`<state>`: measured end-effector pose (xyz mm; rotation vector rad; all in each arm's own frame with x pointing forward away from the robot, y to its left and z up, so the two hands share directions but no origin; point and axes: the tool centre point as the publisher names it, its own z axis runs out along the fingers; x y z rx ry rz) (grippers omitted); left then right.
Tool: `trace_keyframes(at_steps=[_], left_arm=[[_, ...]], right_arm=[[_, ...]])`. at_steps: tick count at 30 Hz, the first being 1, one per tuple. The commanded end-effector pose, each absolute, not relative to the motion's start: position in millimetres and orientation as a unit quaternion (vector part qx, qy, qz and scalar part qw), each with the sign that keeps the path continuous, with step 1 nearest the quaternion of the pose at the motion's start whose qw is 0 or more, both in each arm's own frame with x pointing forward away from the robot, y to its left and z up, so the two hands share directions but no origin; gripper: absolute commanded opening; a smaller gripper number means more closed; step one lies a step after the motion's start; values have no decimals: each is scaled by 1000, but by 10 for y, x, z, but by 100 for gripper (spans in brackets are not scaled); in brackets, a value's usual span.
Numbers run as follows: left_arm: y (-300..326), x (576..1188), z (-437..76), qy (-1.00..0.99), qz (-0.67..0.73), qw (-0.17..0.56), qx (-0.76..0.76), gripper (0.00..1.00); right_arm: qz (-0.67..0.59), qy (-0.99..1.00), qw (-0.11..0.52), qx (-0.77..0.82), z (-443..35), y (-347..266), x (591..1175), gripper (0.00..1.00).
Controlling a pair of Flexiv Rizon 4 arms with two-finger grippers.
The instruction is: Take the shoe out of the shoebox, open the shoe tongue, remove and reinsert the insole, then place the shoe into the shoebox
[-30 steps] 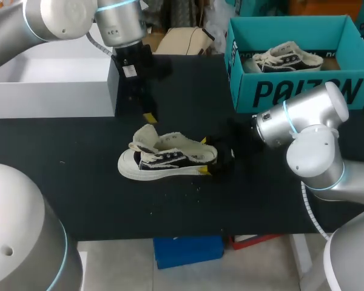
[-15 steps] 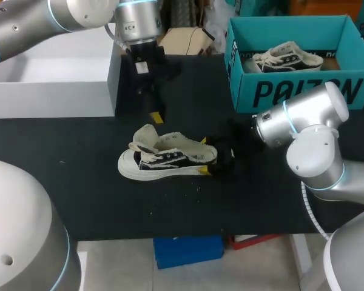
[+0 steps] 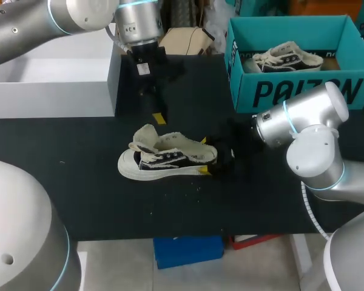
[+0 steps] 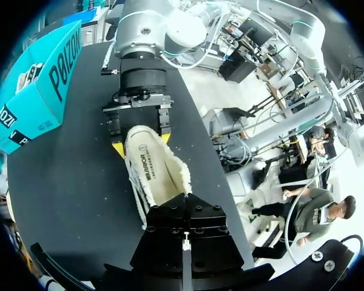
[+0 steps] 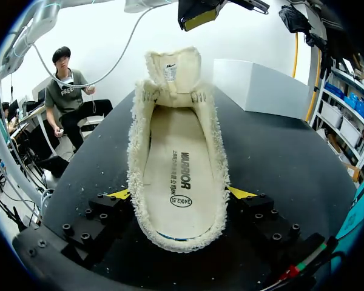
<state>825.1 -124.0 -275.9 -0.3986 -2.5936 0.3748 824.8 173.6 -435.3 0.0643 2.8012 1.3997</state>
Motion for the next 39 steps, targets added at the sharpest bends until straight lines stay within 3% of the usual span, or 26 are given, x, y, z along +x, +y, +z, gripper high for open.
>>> trace_keyframes(at_steps=[1, 10, 26, 39], left_arm=[[-1216, 8244, -2749, -952, 132, 234, -146, 0], [-1275, 8161, -2797, -961, 116, 207, -145, 0], [-1467, 8011, -3234, -953, 112, 243, -146, 0], [-1468, 8010, -3243, -952, 120, 244, -143, 0]], right_arm=[[446, 895, 5, 22, -4412, 1748, 8257, 0], [446, 895, 5, 22, -4412, 1748, 8257, 0], [446, 895, 5, 22, -4412, 1748, 8257, 0], [446, 895, 5, 22, -4412, 1748, 8257, 0]])
